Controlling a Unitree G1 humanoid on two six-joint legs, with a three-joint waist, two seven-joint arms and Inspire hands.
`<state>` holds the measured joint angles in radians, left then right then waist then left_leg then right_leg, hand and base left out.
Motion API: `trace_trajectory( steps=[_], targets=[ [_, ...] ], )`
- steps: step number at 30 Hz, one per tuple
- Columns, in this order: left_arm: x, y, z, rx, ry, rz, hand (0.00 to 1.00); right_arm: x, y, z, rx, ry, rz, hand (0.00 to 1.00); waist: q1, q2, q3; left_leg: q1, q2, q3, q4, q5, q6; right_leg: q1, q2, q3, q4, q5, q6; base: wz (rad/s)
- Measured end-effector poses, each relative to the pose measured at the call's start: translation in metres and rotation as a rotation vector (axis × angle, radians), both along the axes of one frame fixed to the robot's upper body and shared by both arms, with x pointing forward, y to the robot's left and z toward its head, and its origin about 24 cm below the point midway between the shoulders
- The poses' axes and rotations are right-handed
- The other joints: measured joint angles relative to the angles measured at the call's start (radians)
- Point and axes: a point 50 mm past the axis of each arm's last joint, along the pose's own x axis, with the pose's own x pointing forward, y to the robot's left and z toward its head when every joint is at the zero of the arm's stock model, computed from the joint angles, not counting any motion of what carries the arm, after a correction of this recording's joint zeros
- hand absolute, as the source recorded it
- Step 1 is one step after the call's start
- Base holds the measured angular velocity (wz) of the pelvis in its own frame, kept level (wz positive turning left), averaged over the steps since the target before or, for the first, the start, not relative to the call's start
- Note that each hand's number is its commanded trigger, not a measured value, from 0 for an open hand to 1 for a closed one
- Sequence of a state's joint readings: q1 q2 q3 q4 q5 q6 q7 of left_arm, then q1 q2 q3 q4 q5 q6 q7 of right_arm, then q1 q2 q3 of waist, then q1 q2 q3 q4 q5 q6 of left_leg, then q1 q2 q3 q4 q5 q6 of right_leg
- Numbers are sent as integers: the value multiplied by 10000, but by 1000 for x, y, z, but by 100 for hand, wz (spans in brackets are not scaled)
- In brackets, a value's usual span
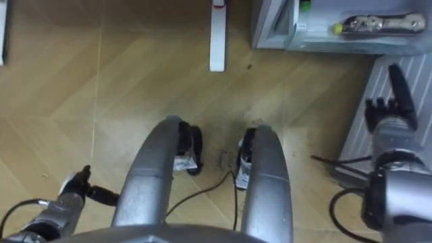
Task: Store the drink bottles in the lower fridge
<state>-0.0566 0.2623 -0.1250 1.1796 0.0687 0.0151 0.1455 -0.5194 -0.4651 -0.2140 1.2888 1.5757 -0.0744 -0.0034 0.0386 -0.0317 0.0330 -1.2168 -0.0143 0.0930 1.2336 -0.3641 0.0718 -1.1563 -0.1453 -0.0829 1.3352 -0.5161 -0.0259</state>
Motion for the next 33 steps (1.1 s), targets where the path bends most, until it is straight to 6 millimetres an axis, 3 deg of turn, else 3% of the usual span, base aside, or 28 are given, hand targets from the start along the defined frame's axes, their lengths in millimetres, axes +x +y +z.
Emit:
trace_trajectory(
  steps=[4, 5, 8, 11, 17, 24, 33],
  targets=[
    [5, 4, 5, 72, -309, -115, 0, 10, -4, 15, -305, -629, 188, 0, 114, -280, 6, -491, -11, -13, 344, -12, 15, -466, -114, -3, 405, -92, -7, 6],
    [6, 5, 6, 81, -383, -111, 0, 13, -4, 19, -429, -751, 310, 0, 186, -343, 41, -546, 3, -16, 407, -24, 31, -516, -112, -12, 461, -109, -8, 0],
    [5, 6, 6, -4, -414, 26, 0, 20, -3, 27, -590, -1119, 536, 0, 241, -402, 56, -558, 1, -16, 427, -44, 56, -512, -122, -18, 472, -125, 11, 0],
    [3, 11, 7, -216, -615, 613, 0, 32, 0, 41, -661, -1672, 595, 0, 207, -476, 82, -600, -193, -23, 513, -69, 96, -511, -342, -86, 678, -297, 52, 19],
    [-13, 18, 7, -179, -475, 840, 0, 34, 1, 44, -718, -1423, 503, 0, 241, -640, 83, -824, -196, -64, 709, -167, 135, -678, -444, -86, 804, -366, 46, 0],
    [-12, 16, 9, -510, -535, 528, 0, 35, 5, 42, -1303, -966, 666, 0, 396, -771, 127, -821, -314, -43, 835, -198, 109, -704, -400, -42, 1019, -428, 94, 1],
    [-29, 14, 9, -1049, -323, 450, 0, 39, 10, 45, -1793, -829, 990, 0, 570, -784, 135, -870, -335, -400, 806, -61, -171, -668, -460, -286, 1086, -540, -182, 5]
  ],
)
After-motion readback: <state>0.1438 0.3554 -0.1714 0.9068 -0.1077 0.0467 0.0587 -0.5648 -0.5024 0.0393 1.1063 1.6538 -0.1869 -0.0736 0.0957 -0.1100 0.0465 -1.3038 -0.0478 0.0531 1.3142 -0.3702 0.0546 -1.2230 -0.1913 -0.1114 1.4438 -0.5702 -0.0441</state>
